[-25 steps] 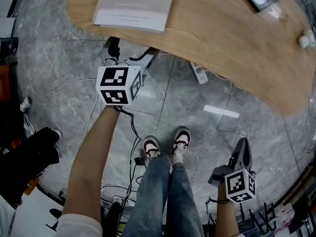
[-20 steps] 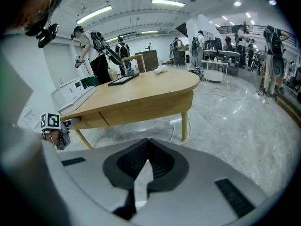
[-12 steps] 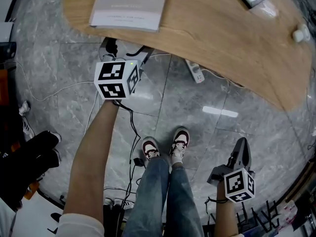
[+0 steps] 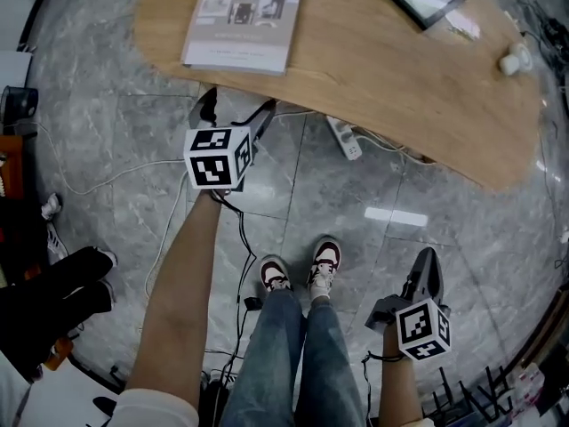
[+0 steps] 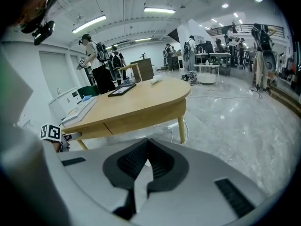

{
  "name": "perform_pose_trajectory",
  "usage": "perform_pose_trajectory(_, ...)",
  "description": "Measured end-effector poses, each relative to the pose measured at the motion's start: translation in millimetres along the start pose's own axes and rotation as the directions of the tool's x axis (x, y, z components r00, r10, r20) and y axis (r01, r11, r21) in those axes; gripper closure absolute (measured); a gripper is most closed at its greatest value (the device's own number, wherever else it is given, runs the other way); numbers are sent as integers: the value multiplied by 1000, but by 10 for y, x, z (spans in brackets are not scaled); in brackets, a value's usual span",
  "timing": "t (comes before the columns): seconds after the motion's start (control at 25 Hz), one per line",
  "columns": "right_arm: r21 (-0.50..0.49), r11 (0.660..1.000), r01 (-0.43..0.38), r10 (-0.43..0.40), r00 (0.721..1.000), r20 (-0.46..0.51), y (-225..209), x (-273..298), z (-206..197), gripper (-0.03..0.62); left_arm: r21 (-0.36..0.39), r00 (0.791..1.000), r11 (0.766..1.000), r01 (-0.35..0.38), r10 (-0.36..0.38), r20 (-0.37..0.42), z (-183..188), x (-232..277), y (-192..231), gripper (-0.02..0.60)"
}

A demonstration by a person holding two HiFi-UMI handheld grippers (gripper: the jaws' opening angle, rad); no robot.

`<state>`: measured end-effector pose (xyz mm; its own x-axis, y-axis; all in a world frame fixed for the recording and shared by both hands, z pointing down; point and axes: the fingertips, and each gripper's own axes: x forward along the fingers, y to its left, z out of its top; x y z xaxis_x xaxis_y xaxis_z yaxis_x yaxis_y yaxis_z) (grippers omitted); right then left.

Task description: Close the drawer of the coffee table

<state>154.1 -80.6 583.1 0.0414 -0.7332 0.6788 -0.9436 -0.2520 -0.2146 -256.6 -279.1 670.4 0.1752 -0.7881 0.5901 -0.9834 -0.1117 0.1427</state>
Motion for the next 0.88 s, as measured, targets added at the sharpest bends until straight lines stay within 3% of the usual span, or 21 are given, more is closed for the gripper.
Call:
perform_pose_trajectory(0.16, 21, 1000, -14, 13, 999, 31, 109, -116, 126, 592, -30, 1000, 999, -13, 13, -2, 4, -357, -129, 110)
perform_pose_trajectory(0.36, -12, 999, -34, 35, 997, 73, 333, -380, 359, 592, -47, 996, 996, 72, -70, 59, 277, -978, -526, 134)
perform_pose_trajectory(0.52, -40, 997, -63, 66, 993, 100, 562, -640, 701, 592, -37, 986, 994, 105, -99, 132, 813, -1689, -884, 262)
perform_pose_trajectory(0.64, -40, 996, -84, 88, 989, 121, 693, -937, 1068, 592, -32, 987, 997, 65, -60, 150, 1213, -2283, -1104, 368)
perform_pose_trajectory(0.8, -62, 989, -131, 139, 980, 145, 824, -1427, 1631, 592, -13, 983, 1000, 18, -15, 185, 1761, -3021, -1356, 413)
perform_pose_trajectory(0.88, -107, 986, -128, 144, 976, 163, 794, -1698, 1915, 592, -23, 979, 1000, -13, 17, 205, 2030, -3353, -1473, 466)
